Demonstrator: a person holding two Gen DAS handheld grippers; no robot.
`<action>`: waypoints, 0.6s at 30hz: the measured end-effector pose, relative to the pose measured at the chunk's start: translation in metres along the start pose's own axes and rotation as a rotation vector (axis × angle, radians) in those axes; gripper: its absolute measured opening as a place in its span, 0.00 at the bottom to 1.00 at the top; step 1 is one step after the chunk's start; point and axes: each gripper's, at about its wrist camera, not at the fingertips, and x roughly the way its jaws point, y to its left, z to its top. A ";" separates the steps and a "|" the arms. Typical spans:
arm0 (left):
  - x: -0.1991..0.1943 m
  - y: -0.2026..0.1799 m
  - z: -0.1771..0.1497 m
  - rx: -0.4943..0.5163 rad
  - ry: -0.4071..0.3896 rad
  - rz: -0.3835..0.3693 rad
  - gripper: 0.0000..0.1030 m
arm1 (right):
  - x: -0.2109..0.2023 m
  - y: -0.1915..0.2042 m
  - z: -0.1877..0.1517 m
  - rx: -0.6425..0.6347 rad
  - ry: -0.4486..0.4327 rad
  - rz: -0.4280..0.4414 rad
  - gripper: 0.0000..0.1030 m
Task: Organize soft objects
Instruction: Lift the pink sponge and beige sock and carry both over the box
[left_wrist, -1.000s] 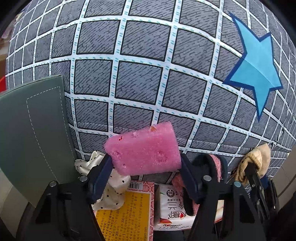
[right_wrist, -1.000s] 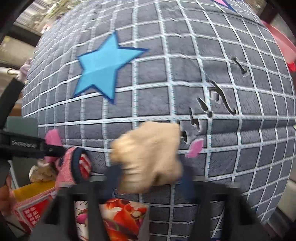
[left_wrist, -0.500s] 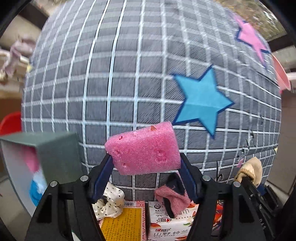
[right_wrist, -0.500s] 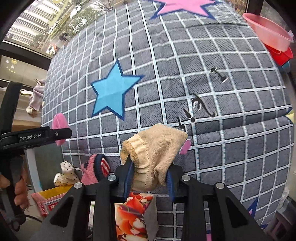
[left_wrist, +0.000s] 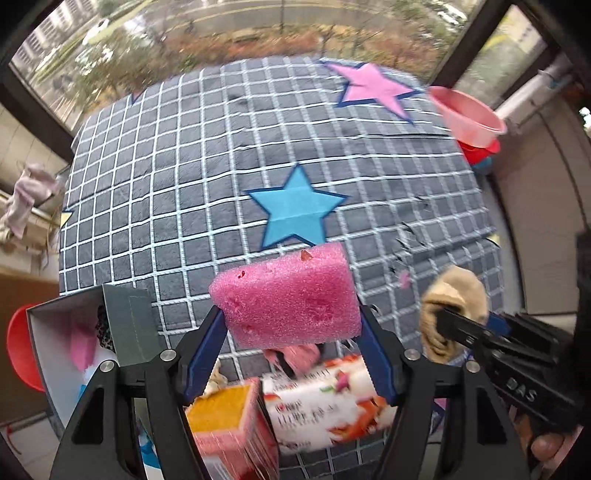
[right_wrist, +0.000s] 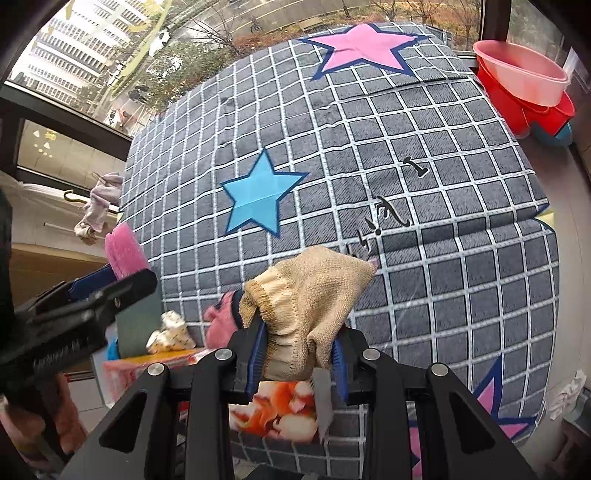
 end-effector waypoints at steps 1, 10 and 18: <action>-0.009 -0.002 -0.009 0.013 -0.012 -0.014 0.71 | -0.003 0.003 -0.003 -0.002 -0.003 -0.001 0.32; -0.031 -0.004 -0.055 0.056 -0.084 -0.086 0.71 | -0.026 0.024 -0.046 0.002 -0.014 -0.013 0.32; -0.069 0.027 -0.086 0.016 -0.159 -0.105 0.71 | -0.038 0.049 -0.082 0.003 -0.010 -0.013 0.32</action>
